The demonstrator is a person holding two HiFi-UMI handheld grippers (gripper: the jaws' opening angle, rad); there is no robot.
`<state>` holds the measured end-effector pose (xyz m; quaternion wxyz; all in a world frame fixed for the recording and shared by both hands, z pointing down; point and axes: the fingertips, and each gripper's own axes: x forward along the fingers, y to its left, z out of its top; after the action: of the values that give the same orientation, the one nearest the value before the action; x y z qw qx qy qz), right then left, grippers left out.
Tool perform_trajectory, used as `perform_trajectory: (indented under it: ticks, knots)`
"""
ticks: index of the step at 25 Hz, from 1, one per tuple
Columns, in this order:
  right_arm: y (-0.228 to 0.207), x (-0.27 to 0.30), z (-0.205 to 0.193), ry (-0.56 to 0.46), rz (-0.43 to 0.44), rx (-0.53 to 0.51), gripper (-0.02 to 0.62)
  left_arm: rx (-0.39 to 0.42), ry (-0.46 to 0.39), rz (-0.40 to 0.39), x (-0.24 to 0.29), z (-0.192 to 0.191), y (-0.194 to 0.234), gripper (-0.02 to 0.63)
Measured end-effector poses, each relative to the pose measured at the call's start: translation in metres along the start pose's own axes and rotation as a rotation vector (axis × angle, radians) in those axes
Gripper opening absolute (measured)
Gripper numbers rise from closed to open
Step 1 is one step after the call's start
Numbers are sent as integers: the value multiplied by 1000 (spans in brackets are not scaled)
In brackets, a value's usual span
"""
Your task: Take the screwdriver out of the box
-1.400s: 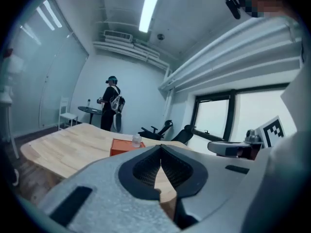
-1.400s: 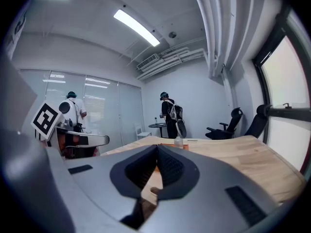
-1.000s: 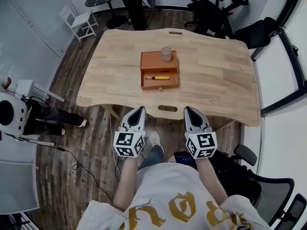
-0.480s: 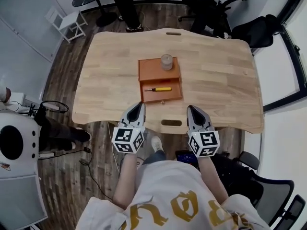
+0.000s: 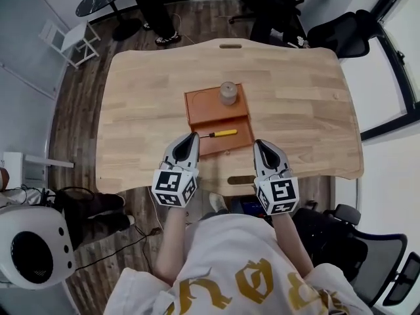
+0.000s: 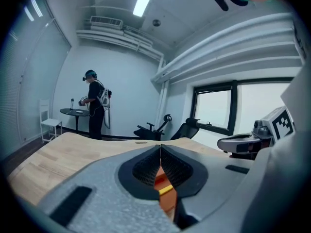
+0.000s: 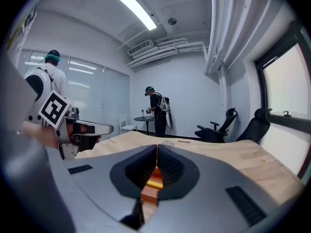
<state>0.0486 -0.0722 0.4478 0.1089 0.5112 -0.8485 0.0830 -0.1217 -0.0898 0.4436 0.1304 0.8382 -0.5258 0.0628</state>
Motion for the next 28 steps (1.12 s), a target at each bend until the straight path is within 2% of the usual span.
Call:
perform_trajectory:
  ticks: [10,17,21,28]
  knots:
    - [-10,31,4,7,35,2,11,-2,12,-29,30,2,14,11]
    - [-14,52,-4,37,62,43,11,-10,38,-50,51,-1,17,11]
    - [-18,60,-7,39,74,46,11,18,40,-100,59,-6,13,11]
    - [-23,76,-23,74,93,60,11,21,125,-92,72,-33,22,11]
